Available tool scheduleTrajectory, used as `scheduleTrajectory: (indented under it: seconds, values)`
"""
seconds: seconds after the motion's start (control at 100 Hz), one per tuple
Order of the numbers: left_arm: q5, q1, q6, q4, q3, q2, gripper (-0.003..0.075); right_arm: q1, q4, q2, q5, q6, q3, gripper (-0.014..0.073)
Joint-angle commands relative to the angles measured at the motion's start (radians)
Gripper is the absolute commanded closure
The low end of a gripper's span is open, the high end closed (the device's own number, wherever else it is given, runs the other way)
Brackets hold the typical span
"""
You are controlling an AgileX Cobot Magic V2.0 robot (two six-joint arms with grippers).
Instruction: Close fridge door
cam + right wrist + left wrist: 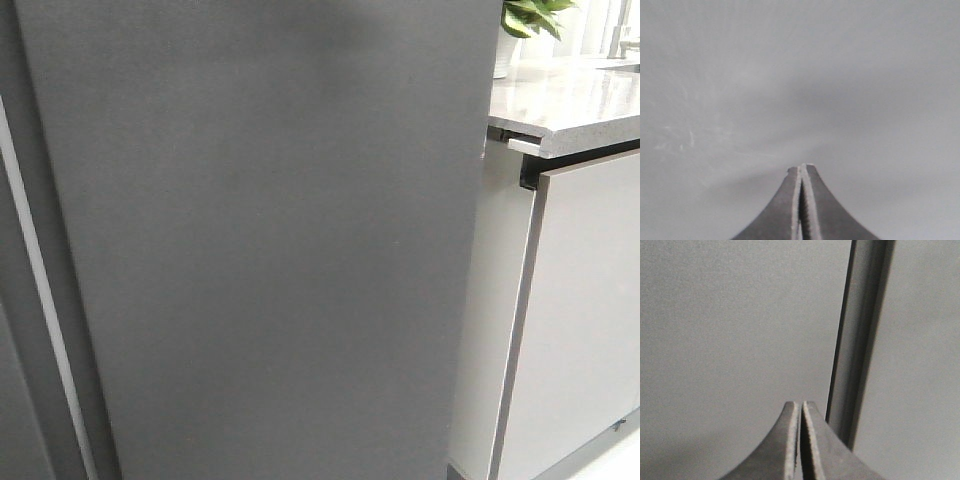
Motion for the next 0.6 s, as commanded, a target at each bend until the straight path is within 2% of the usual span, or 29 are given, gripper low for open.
scheduleTrajectory:
  seconds: [0.0,0.3,0.59]
  values:
    - [-0.083,-0.002,-0.002,-0.006,0.04,-0.023,0.074,-0.039,-0.047,-0.152,-0.069,-0.006,0.063,0.0665]
    - [-0.083,-0.002,-0.002,-0.006,0.04,-0.023,0.074,-0.186,-0.082,-0.58,-0.166,-0.006,0.462,0.0665]
    - [-0.083,-0.002,-0.002,-0.006,0.04,-0.023,0.074,-0.311,-0.098,-1.049,-0.148,-0.006,0.845,0.0665]
